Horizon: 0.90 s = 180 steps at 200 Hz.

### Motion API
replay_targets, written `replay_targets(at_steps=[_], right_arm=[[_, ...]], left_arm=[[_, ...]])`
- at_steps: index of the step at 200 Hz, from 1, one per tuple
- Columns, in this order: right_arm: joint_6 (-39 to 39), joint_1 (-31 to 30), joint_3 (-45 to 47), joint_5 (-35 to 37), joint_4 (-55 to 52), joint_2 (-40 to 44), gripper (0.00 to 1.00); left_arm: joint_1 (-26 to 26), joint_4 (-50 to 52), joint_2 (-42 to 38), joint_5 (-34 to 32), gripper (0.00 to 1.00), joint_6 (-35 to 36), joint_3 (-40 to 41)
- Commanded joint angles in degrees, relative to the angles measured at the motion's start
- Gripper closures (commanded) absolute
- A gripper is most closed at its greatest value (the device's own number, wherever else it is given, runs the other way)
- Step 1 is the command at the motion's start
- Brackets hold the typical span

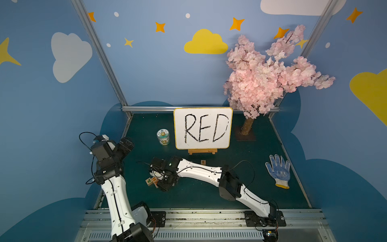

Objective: Assemble the uppercase word "red" with letter blocks
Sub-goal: Pick up the letter block from the center of the board.

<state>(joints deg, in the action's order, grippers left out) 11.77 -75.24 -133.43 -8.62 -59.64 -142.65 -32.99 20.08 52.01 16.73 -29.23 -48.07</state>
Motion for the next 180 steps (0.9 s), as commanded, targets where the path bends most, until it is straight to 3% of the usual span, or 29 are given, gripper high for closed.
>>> replay_targets(at_steps=[1, 155, 180], right_arm=[[0.44, -0.46, -1.62, 0.97, 0.64, -1.56, 0.46], [0.01, -0.43, -4.17, 2.91, 0.61, -4.87, 0.44], [0.08, -0.43, -5.31, 3.61, -0.14, -5.65, 0.48]], left_arm=[[-0.25, -0.23, -0.25, 0.30, 0.09, -0.12, 0.51], [-0.50, -0.59, -0.12, 1.02, 0.09, -0.39, 0.61], [-0.64, -0.69, -0.15, 1.20, 0.09, -0.38, 0.59]])
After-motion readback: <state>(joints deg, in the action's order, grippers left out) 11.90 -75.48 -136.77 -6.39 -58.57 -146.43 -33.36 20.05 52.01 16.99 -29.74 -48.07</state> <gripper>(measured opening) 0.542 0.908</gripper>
